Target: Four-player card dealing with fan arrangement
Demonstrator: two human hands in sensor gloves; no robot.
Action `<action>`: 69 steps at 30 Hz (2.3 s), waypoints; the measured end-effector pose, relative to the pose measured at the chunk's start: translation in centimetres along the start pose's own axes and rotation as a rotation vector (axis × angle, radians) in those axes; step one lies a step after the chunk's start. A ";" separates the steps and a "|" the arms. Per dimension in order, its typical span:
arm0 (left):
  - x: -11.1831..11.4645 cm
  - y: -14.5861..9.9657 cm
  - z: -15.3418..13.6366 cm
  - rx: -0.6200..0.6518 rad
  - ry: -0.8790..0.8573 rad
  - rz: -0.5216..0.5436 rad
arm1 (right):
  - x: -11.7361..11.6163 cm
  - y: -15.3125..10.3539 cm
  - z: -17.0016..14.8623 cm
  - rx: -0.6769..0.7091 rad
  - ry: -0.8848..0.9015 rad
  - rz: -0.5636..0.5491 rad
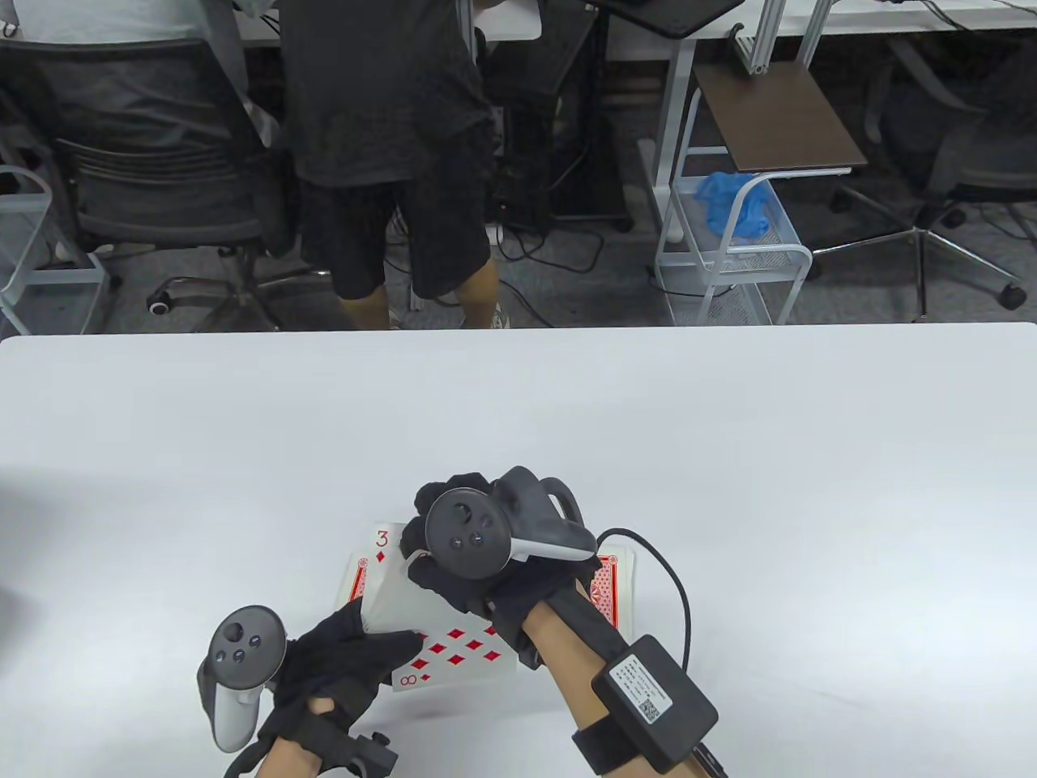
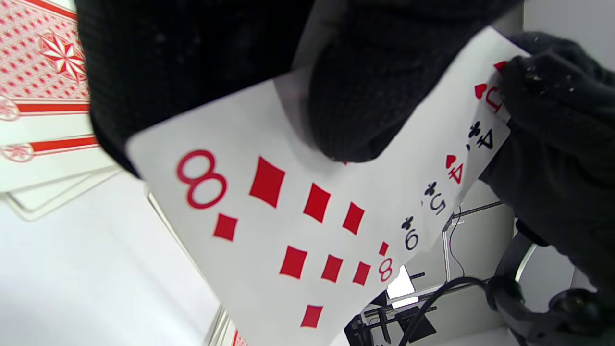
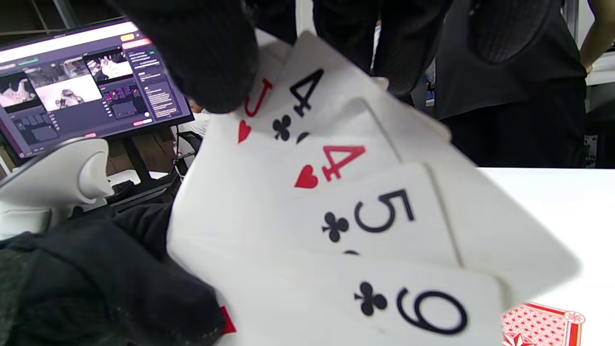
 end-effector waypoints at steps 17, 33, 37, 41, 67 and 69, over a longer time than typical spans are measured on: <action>0.4 0.3 -0.4 0.025 -0.108 -0.066 | 1.7 -1.0 0.5 0.023 -0.045 -0.101; 1.0 0.1 0.1 0.085 -0.170 -0.074 | 2.2 -2.8 0.4 0.018 -0.007 -0.153; 1.0 0.0 0.2 0.078 -0.143 -0.064 | 2.1 -3.1 1.1 0.073 -0.122 -0.262; 0.7 0.1 -0.2 0.065 -0.149 -0.050 | 2.7 -3.3 0.9 0.077 -0.028 -0.295; -0.1 0.0 -0.9 0.048 -0.302 -0.019 | 7.2 -11.2 -5.5 0.149 0.683 -0.995; -0.5 -0.1 -1.3 0.029 -0.323 0.010 | 5.2 -12.1 -6.2 0.117 0.723 -0.978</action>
Point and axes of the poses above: the tracker on the back of each hand, its own z axis roughly to the thumb side, its own y axis roughly from the wrist to the fingertips, x = y × z, the point moved 3 cm from there along y, roughly from the wrist to the fingertips, and after that the axes turned 8 degrees about y, right-handed, at the moved point
